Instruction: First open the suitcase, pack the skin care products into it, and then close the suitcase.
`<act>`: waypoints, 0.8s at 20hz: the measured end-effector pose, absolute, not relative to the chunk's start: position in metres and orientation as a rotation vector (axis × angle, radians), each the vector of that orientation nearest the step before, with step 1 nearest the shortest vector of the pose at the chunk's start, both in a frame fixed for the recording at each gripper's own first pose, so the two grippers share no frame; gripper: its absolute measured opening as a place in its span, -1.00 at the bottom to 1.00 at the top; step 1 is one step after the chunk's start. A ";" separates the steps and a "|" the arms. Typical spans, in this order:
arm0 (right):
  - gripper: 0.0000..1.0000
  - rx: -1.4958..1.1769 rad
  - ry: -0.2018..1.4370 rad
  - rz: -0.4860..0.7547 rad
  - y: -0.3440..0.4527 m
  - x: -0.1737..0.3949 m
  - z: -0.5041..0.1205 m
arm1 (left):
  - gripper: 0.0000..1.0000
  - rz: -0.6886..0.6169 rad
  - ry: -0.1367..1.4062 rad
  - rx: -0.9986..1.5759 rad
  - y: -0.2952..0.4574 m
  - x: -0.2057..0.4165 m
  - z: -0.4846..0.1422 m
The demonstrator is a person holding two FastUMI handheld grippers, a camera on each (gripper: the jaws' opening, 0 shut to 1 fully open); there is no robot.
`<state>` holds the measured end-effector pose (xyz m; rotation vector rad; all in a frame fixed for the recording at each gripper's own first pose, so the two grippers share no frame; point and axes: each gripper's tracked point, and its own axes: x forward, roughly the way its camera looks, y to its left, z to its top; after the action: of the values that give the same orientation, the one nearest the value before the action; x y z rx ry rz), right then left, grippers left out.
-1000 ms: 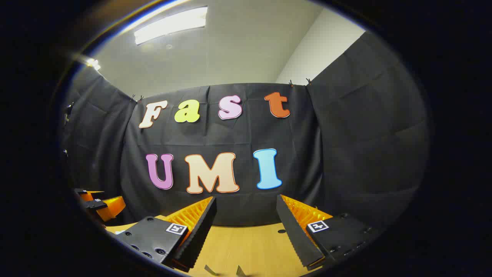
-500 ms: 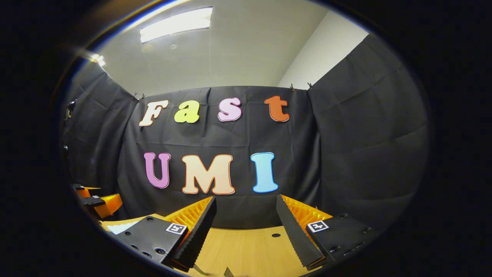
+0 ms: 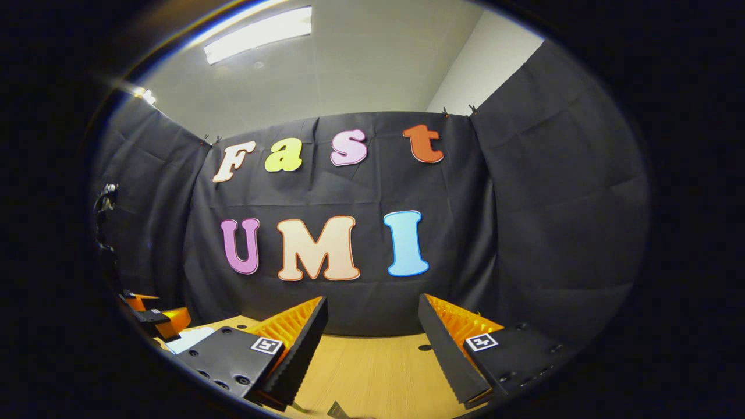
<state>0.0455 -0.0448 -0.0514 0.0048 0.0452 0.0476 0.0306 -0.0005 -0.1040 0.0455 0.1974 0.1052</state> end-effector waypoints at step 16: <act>0.94 -0.075 0.149 -0.158 -0.030 0.096 -0.093 | 0.88 -0.105 0.747 0.168 -0.010 0.078 -0.326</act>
<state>0.0959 -0.0303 -0.0930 -0.0752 0.1494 -0.1582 0.0775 -0.0101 -0.3256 0.1685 0.7469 -0.1050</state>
